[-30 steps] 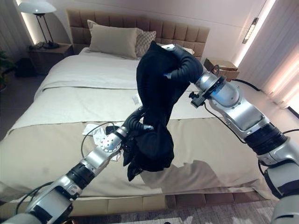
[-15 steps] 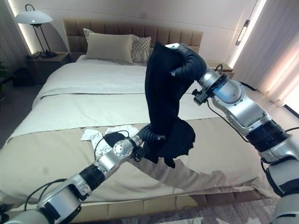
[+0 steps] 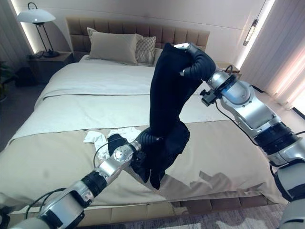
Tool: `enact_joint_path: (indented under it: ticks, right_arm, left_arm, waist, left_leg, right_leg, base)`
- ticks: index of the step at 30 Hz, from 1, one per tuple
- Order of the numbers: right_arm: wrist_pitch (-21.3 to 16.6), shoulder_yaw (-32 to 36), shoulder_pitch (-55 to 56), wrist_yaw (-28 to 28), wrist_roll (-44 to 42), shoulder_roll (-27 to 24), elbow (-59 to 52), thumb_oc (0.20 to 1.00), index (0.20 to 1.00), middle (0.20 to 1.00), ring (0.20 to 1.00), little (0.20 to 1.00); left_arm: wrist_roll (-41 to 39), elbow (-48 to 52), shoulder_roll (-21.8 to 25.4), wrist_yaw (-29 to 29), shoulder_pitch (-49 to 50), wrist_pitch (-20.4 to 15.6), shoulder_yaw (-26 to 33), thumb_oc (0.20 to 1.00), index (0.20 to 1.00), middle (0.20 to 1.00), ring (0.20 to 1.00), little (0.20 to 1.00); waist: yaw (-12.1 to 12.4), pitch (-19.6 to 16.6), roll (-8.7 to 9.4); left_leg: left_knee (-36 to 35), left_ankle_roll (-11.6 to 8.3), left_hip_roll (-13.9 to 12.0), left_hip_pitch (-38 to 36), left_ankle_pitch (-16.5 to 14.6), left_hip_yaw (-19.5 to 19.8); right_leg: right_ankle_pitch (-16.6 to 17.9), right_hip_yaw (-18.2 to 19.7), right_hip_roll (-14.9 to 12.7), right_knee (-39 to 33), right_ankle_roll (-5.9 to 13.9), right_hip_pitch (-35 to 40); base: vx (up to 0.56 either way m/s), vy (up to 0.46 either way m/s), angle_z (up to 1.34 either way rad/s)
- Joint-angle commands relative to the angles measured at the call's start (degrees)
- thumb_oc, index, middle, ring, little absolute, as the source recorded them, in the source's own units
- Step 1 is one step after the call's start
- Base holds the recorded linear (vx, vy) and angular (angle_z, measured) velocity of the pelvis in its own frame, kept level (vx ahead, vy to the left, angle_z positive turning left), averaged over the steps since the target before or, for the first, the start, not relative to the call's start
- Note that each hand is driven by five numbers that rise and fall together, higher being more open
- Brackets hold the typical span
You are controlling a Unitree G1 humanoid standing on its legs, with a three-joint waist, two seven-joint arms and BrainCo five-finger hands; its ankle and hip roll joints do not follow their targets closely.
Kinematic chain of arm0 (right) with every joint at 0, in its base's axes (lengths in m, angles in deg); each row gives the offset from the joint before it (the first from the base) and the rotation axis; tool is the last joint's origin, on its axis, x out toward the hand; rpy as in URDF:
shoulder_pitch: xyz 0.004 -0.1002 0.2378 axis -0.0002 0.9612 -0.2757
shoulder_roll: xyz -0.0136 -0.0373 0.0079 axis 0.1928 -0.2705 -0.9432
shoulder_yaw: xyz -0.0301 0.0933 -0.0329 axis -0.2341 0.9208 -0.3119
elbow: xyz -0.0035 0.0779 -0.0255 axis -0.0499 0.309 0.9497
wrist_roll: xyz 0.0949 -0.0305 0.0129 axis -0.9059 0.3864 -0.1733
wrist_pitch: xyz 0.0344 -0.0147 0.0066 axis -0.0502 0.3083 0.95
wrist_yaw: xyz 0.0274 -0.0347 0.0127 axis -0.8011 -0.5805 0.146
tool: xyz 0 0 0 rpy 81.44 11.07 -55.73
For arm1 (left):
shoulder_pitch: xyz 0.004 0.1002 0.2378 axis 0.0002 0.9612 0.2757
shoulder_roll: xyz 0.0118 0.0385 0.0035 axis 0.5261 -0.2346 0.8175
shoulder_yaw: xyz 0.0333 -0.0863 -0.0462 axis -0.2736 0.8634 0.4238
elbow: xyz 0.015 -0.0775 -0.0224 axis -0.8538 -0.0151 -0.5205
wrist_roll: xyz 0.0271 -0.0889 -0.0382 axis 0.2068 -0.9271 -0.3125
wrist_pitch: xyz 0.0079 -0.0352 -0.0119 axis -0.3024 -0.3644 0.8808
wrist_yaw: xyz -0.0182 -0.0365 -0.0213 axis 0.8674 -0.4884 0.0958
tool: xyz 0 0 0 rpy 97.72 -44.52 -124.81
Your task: Pick up clothes into the bucket
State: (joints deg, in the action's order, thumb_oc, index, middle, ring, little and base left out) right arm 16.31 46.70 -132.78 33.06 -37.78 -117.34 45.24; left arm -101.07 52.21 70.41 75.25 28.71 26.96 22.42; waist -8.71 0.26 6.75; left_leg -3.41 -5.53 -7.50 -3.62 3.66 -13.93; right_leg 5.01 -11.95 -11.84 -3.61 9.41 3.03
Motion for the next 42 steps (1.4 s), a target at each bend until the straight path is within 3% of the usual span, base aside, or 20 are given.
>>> enact_joint_path:
  ticks: [1, 2, 6, 10, 13, 20, 27, 33, 42]
  right_arm:
    - [-4.7, 10.01, -3.43, -3.74, -6.19, -3.02, -0.54, 0.58, 0.58, 0.58, 0.58, 0.58]
    - [-4.81, 11.85, -1.04, -3.78, -6.32, -3.35, -0.92, 1.0, 1.0, 1.0, 1.0, 1.0]
    - [-4.31, 20.78, 11.71, -2.78, -5.93, -3.12, -2.87, 1.0, 1.0, 1.0, 1.0, 1.0]
    - [-3.34, 29.36, 25.15, -2.23, -3.55, 1.04, -4.04, 1.0, 1.0, 1.0, 1.0, 1.0]
    - [-2.04, 30.85, 29.97, -1.1, -0.36, 3.01, -3.58, 1.0, 1.0, 1.0, 1.0, 1.0]
    - [0.13, 31.12, 36.57, 0.89, 4.29, 9.69, 1.5, 1.0, 1.0, 1.0, 1.0, 1.0]
    - [1.38, 30.61, 39.4, -0.54, 13.61, 18.06, 9.28, 1.0, 1.0, 1.0, 1.0, 1.0]
    - [1.42, 29.92, 43.89, -1.36, 20.8, 27.01, 13.78, 1.0, 1.0, 1.0, 1.0, 1.0]
    - [-0.09, 30.28, 46.44, -2.51, 21.4, 31.28, 10.39, 1.0, 1.0, 1.0, 1.0, 1.0]
  left_arm:
    - [-3.86, 5.22, 4.18, -0.19, 1.7, -2.61, 3.27, 0.2, 0.2, 0.2, 0.2, 0.2]
    - [-4.5, 7.84, 5.93, -0.04, 3.23, -3.02, 5.43, 0.2, 0.2, 0.2, 0.2, 0.2]
    - [-6.35, 17.97, 13.38, 0.76, 12.71, -3.99, 14.86, 0.2, 0.2, 0.2, 0.2, 0.2]
    - [-7.54, 25.34, 19.06, 1.0, 23.8, -5.31, 27.2, 0.2, 0.2, 0.2, 0.2, 0.2]
    - [-8.58, 29.04, 21.9, 1.11, 28.85, -6.49, 34.45, 0.2, 0.2, 0.2, 0.2, 0.2]
    - [-10.25, 34.26, 22.79, -1.06, 36.84, -9.15, 48.68, 0.2, 0.2, 0.2, 0.2, 0.2]
    - [-6.5, 31.87, 21.28, -4.03, 38.59, -9.82, 54.79, 0.2, 0.2, 0.2, 0.2, 0.2]
    - [0.03, 31.25, 19.57, -7.16, 39.02, -9.59, 58.13, 0.2, 0.2, 0.2, 0.2, 0.2]
    - [8.59, 29.07, 18.46, -12.03, 36.32, -8.39, 57.88, 0.2, 0.2, 0.2, 0.2, 0.2]
  waist:
    - [2.23, -0.11, 1.25]
    - [2.49, 0.07, 0.96]
    - [3.73, 0.43, 0.78]
    - [5.12, 0.6, 0.32]
    - [5.93, 0.61, 0.18]
    - [8.07, 1.51, -0.43]
    - [9.75, 2.87, -0.73]
    - [12.23, 7.22, -1.14]
    - [15.87, 14.7, -0.84]
  left_leg:
    - [3.52, 0.61, -1.4, 1.24, -2.51, 4.54]
    - [3.53, 0.64, -1.37, 1.3, -2.52, 4.64]
    - [3.6, 0.69, -1.29, 1.41, -2.51, 5.05]
    - [3.49, 0.79, -1.14, 1.43, -2.53, 5.36]
    - [3.54, 0.84, -1.01, 1.5, -2.6, 5.69]
    - [3.98, 1.08, -0.56, 2.19, -2.6, 6.98]
    - [5.97, 1.52, -0.29, 3.47, -3.21, 8.65]
    - [10.0, 1.98, 0.29, 6.73, -4.09, 12.14]
    - [14.82, 1.59, 1.95, 16.38, -2.97, 19.2]
  right_leg:
    - [1.64, -2.33, -3.15, 3.78, 3.35, -0.62]
    - [1.61, -2.49, -3.2, 3.76, 3.39, -0.57]
    - [1.46, -2.92, -3.26, 3.75, 3.35, -0.25]
    - [1.24, -3.33, -3.37, 3.57, 3.25, 0.05]
    - [1.05, -3.51, -3.51, 3.58, 3.19, 0.19]
    - [0.76, -4.76, -4.0, 3.69, 3.04, 0.82]
    - [-0.3, -5.98, -4.53, 5.25, 2.7, 1.3]
    - [-2.72, -8.92, -5.54, 10.0, 2.05, 1.14]
    - [-5.27, -15.87, -7.16, 17.07, 1.36, -2.86]
  base:
    - [0.0, -0.002, 0.04]
    - [0.0, -0.003, 0.06]
    - [0.01, -0.003, 0.04]
    - [0.01, 0.001, 0.04]
    - [0.01, 0.003, 0.05]
    - [-0.01, 0.009, 0.06]
    - [-0.02, 0.009, 0.17]
    - [-0.06, 0.0, 0.3]
    - [-0.13, -0.034, 0.47]
